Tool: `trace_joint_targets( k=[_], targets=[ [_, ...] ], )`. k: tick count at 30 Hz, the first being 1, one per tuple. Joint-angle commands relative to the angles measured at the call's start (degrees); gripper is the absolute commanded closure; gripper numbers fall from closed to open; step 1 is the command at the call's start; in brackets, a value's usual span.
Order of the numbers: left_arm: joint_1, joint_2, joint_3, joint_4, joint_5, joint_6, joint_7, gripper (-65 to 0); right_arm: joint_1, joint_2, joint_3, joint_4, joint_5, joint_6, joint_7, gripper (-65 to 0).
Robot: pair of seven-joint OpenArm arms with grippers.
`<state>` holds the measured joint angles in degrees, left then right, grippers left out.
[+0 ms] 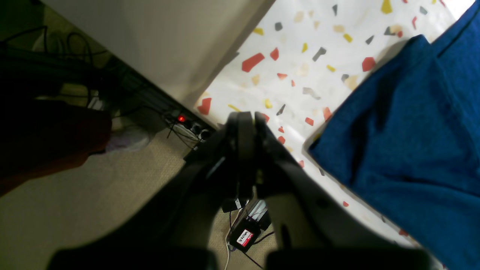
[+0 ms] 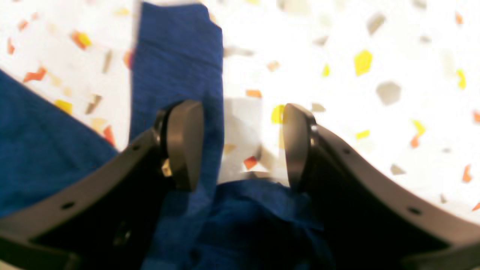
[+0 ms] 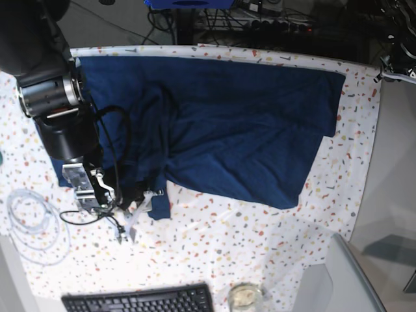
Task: Layout the t-shirt on the table in an organized manner, then fold the t-shirt properly
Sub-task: 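Lower the right gripper back to the shirt's hem area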
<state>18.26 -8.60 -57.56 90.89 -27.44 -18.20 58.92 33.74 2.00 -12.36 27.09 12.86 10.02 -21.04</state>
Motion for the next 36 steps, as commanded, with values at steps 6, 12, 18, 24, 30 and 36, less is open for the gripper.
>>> trace_joint_targets(
  k=[6,12,18,24,30,36],
  targets=[
    [1.21,-1.99,-0.33,1.02,-0.47,-0.13,-0.85,0.0,1.12,-0.99,0.18,0.03,0.28,0.57,1.39,-31.7],
    [1.30,-3.40,-3.23,0.93,-0.47,-0.13,-0.85,0.0,-0.37,-2.04,0.18,3.90,0.28,0.57,1.21,-31.4],
    [1.30,-3.84,-6.92,0.84,-0.47,-0.22,-0.85,0.0,-1.78,-2.13,0.10,8.56,0.28,0.57,1.21,-32.1],
    [2.35,-3.93,-6.48,0.76,-0.73,-0.22,-0.85,0.0,-0.37,-2.75,0.10,2.75,0.19,0.57,1.56,-32.0],
    [2.44,-3.84,-6.84,0.67,-0.65,-0.31,-0.85,0.0,-0.46,-2.75,0.10,2.67,0.28,0.57,1.39,-28.7],
    [2.44,-4.28,-7.01,0.67,-0.56,-3.21,-0.85,0.0,-0.55,-2.75,0.18,3.72,0.54,0.57,0.51,0.0]
  ],
)
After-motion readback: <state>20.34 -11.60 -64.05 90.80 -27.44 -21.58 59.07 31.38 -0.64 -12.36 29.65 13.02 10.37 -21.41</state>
